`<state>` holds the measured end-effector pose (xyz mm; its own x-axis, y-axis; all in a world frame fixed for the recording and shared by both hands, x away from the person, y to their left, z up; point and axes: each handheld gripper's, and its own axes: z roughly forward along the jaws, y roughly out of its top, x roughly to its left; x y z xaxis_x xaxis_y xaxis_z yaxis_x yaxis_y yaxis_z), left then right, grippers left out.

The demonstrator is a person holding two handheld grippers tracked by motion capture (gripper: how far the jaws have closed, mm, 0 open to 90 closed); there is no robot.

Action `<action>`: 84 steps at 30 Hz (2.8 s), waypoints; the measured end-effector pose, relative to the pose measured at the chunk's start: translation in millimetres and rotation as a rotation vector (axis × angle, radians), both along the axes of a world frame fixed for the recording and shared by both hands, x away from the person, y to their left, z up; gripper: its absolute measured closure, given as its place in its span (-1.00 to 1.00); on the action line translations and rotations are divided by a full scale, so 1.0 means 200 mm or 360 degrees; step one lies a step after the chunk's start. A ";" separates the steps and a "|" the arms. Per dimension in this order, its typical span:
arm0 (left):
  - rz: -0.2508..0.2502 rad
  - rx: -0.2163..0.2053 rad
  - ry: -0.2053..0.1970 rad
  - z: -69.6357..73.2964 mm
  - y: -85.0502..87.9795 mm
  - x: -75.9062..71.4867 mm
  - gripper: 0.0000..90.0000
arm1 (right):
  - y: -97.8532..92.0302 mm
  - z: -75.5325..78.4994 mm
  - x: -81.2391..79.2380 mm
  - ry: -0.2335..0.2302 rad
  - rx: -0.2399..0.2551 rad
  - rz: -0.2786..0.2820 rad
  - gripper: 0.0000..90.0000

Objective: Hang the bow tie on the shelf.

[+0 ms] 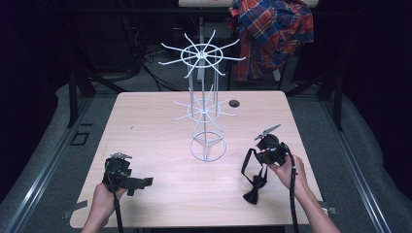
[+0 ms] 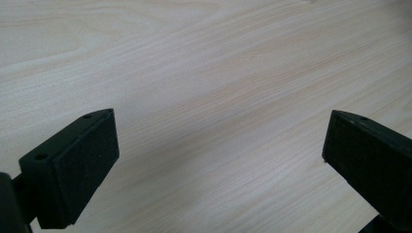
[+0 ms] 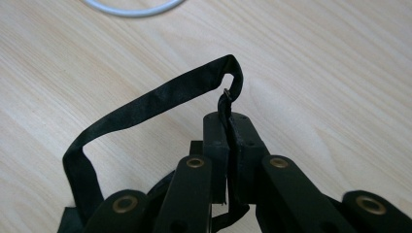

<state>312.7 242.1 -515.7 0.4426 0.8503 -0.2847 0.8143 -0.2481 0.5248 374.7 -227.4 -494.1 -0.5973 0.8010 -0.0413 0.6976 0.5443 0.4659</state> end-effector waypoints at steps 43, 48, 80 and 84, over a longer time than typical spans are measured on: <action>-0.0009 0.0015 0.0003 0.00 -0.01 0.00 -1.00 | 0.07 0.30 -0.09 -0.0306 0.0138 0.0103 0.93; -0.0012 0.0014 0.0002 0.00 -0.01 0.00 -1.00 | 0.07 0.33 -0.09 -0.0334 0.0129 0.0107 0.93; -0.0018 0.0008 0.0007 -0.01 -0.02 0.00 -1.00 | 0.17 0.45 -0.03 -0.0450 0.0098 0.0162 0.93; -0.0021 0.0014 0.0010 -0.01 -0.02 0.01 -1.00 | 0.17 0.48 -0.03 -0.0470 0.0099 0.0167 0.93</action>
